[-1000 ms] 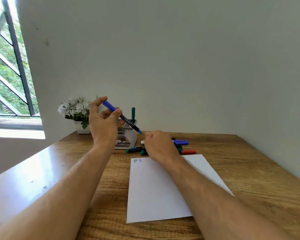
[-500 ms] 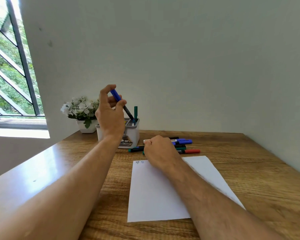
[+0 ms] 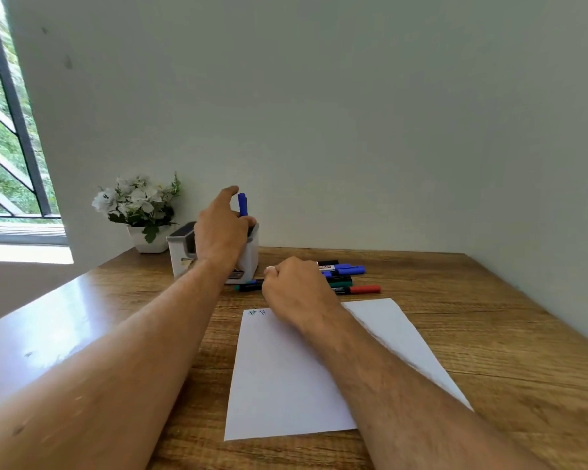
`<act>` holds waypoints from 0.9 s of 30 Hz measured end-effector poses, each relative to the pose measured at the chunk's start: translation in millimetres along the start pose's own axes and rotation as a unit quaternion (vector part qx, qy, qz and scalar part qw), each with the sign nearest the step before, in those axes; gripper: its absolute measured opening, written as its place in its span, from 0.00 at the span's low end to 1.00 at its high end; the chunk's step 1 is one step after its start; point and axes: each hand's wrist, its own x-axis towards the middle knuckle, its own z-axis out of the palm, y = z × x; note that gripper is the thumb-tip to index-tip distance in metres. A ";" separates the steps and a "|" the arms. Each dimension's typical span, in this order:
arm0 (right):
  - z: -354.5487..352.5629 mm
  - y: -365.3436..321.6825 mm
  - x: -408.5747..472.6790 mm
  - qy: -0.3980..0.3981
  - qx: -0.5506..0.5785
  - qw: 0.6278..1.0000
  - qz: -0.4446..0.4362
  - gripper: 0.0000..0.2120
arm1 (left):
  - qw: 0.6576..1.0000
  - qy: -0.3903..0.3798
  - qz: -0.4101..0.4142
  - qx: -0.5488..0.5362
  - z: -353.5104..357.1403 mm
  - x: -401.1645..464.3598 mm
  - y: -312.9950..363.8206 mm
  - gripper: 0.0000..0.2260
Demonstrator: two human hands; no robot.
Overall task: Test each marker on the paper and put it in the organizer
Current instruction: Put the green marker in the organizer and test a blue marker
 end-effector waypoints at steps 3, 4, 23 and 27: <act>0.3 1.2 0.5 0.000 0.003 1.000 0.004 0.12 | 0.999 -0.002 -0.022 0.033 3.2 4.2 0.8 0.28; 0.3 1.3 1.0 -0.001 -0.001 1.000 0.004 0.12 | 0.999 0.001 -0.023 0.043 3.8 4.5 1.1 0.28; -51.0 30.1 -7.1 0.092 0.015 0.995 0.015 0.15 | 0.987 -0.094 0.128 0.025 -42.8 -70.3 21.5 0.03; -61.2 41.3 -6.8 0.082 0.030 0.996 0.003 0.09 | 0.985 -0.125 0.116 0.034 -42.3 -77.5 25.8 0.04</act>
